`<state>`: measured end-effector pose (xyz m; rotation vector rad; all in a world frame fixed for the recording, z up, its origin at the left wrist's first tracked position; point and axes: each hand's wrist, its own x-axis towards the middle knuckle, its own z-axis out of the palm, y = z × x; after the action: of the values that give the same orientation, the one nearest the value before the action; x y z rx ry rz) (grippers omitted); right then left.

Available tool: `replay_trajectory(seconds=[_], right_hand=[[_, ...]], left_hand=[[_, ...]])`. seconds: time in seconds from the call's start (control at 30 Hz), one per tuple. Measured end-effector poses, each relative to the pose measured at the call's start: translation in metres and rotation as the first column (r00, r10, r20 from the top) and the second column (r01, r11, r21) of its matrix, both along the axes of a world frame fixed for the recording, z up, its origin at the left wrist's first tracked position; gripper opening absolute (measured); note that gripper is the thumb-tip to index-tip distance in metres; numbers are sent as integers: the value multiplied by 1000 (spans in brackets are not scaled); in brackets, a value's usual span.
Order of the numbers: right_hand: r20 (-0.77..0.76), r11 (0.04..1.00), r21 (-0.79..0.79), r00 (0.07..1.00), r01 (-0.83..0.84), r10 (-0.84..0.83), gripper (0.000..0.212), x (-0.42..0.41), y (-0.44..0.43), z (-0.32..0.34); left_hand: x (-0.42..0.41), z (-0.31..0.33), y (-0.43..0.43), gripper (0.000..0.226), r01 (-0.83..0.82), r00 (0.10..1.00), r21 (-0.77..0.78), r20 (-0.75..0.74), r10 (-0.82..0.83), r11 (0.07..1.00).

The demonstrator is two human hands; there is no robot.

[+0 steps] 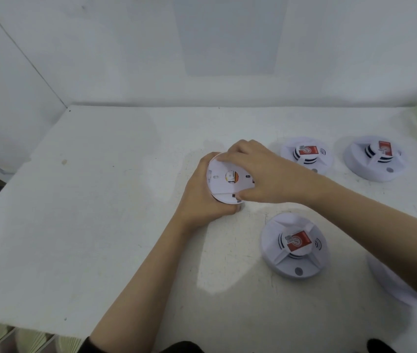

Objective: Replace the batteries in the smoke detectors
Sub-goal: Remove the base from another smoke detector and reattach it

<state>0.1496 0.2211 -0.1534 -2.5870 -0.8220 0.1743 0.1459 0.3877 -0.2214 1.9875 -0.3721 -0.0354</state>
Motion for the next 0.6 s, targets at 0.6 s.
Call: replay_trajectory(seconds=[0.6], right_hand=[[-35, 995, -60, 996, -82, 80, 71, 15, 14, 0]], left_hand=[[-8, 8, 0, 66, -46, 998, -67, -44, 43, 997]])
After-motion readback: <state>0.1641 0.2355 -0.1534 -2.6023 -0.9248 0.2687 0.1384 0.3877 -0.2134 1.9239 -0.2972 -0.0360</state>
